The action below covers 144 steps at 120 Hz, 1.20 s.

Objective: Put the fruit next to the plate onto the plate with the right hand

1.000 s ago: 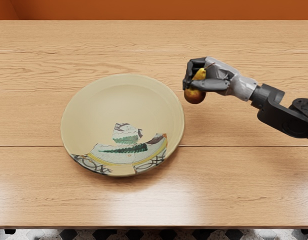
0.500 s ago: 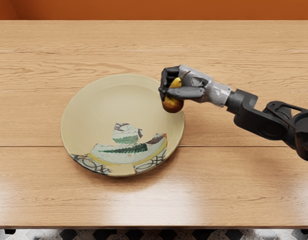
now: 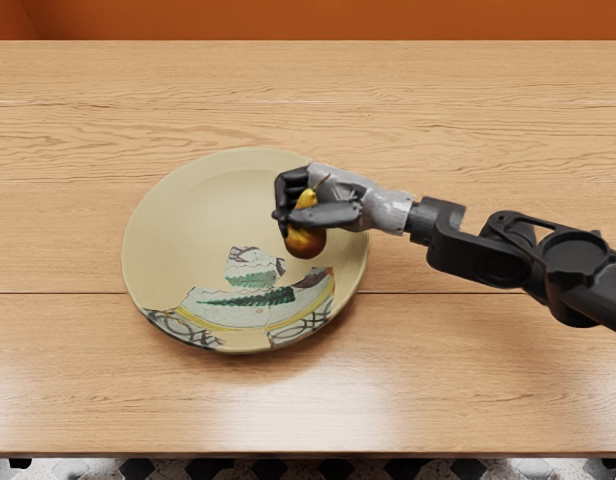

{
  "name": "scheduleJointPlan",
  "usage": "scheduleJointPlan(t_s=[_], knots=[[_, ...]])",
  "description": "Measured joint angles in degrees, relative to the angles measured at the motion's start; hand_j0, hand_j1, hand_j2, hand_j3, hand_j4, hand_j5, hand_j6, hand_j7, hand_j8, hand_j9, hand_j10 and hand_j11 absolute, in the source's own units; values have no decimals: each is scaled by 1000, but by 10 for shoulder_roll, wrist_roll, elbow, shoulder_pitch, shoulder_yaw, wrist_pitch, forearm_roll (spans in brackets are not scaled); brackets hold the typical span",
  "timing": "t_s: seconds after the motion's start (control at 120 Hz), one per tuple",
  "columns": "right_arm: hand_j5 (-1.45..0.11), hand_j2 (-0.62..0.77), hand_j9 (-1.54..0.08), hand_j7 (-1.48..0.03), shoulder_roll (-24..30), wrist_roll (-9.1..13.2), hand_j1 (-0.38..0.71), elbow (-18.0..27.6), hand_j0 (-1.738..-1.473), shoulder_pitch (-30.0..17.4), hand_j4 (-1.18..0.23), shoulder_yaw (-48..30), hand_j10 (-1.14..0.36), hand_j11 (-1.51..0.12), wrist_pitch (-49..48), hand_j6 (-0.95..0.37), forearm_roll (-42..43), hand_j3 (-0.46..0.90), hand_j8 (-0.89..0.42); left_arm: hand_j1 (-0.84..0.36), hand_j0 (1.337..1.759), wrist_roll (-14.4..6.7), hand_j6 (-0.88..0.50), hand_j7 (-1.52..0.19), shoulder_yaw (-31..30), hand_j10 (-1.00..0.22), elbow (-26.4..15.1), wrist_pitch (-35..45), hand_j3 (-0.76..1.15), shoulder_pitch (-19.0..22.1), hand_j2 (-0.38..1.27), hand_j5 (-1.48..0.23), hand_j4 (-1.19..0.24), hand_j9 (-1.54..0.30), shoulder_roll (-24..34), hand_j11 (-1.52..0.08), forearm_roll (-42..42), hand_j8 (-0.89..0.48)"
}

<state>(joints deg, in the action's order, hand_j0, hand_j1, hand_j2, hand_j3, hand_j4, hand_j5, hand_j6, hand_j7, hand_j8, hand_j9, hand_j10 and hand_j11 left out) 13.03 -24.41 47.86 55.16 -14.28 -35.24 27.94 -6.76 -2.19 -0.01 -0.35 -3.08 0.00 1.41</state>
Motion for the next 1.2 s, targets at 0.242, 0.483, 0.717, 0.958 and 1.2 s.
scheduleJointPlan(t_s=[0.242,0.483,0.717,0.958,1.2], knots=[[-1154,-179,-1163,-1094,-21,31,531,0,-1645,4,-810,1,-755,-1162,1,-842,9,0,-807,349,1658,0,0,0,0,0,0,0,0,0,0,0,0,0,0,0,0,0],[-1012,-143,-1022,-973,-24,35,484,0,-1655,5,-727,0,-708,-1022,2,-749,4,0,-724,349,1658,0,0,0,0,0,0,0,0,0,0,0,0,0,0,0,0,0],[-617,-92,-617,-609,-32,36,193,0,-1657,5,-466,-1,-463,-616,4,-470,-4,0,-467,349,1658,0,0,0,0,0,0,0,0,0,0,0,0,0,0,0,0,0],[-477,-71,-477,-473,-33,36,81,0,-1658,5,-363,-2,-339,-476,3,-365,-9,0,-363,349,1658,0,0,0,0,0,0,0,0,0,0,0,0,0,0,0,0,0],[-400,-61,-400,-400,-31,37,18,1,-1658,10,-308,-2,-328,-401,3,-308,-18,0,-308,349,1658,0,0,0,0,0,0,0,0,0,0,0,0,0,0,0,0,0]])
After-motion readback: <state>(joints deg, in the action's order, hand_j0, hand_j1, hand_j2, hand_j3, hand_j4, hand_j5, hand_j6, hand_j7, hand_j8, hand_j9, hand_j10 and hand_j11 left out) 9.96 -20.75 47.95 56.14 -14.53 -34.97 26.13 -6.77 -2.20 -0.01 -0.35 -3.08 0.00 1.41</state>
